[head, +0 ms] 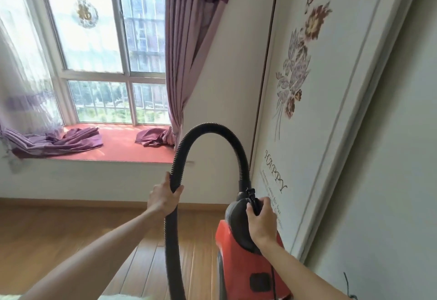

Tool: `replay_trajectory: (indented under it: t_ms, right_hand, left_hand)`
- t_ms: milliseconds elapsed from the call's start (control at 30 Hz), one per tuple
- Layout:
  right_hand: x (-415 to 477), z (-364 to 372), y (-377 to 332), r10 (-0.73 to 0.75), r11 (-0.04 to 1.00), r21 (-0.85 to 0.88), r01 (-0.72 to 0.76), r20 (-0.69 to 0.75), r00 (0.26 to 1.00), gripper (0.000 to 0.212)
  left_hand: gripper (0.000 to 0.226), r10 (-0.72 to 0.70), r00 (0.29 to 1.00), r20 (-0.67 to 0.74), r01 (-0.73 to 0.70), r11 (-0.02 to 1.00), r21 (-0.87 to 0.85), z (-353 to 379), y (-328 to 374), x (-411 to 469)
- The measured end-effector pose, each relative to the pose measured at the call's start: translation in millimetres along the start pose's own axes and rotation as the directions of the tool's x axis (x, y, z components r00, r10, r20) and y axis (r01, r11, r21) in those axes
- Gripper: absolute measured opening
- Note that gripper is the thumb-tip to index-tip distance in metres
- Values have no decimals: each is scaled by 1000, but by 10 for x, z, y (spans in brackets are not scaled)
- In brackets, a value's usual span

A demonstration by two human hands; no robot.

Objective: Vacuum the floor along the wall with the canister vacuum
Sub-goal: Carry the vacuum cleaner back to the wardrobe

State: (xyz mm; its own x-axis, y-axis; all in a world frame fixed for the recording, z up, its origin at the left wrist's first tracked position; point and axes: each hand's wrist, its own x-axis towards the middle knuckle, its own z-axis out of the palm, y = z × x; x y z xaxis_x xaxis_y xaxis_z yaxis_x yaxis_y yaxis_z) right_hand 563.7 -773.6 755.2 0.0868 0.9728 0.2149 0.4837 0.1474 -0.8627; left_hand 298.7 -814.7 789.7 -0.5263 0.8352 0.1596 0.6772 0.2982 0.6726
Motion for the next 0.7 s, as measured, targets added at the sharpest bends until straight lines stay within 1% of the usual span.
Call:
replay_trajectory:
  t_ms: [167, 333, 500, 700]
  right_hand:
    - [785, 354, 176, 7, 1000, -21, -6, 35, 999, 16]
    - [1341, 643, 328, 39, 998, -54, -36, 61, 997, 20]
    - [1844, 978, 469, 69, 995, -78, -62, 88, 994, 19]
    - [2349, 1446, 618, 128, 988, -93, -120, 92, 987, 18]
  left_hand:
    - [38, -36, 999, -12, 36, 999, 9, 433, 140, 710]
    - [41, -97, 995, 10, 96, 995, 37, 755, 95, 1166]
    - [38, -116, 993, 38, 114, 992, 55, 997, 16, 1714]
    - [43, -114, 987, 109, 107, 991, 76, 1373, -173, 2491]
